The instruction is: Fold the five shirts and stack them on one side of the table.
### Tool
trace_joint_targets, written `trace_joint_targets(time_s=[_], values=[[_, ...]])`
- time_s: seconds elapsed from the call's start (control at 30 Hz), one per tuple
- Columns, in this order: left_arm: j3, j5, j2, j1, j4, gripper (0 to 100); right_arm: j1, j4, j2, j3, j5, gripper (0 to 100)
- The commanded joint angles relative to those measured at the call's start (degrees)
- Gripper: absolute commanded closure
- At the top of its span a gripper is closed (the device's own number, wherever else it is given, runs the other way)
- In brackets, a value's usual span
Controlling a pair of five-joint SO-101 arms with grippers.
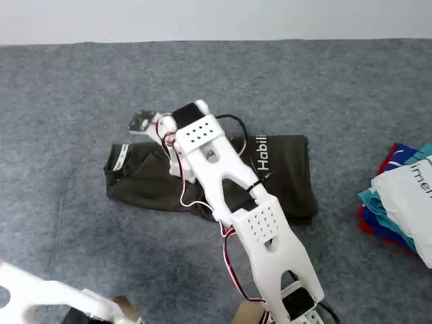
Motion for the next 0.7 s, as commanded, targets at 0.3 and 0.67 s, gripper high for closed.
trace_joint_targets(time_s=[0.3,0.67], values=[[-4.09,-0.26,-1.76,3.87,4.22,100,5.49,2.51,-14.99,2.2,-8.79,98.7],[-13.76,0.09,-1.76,11.87,16.79,100,20.35,2.51,-29.14,20.84,-19.34,94.0]])
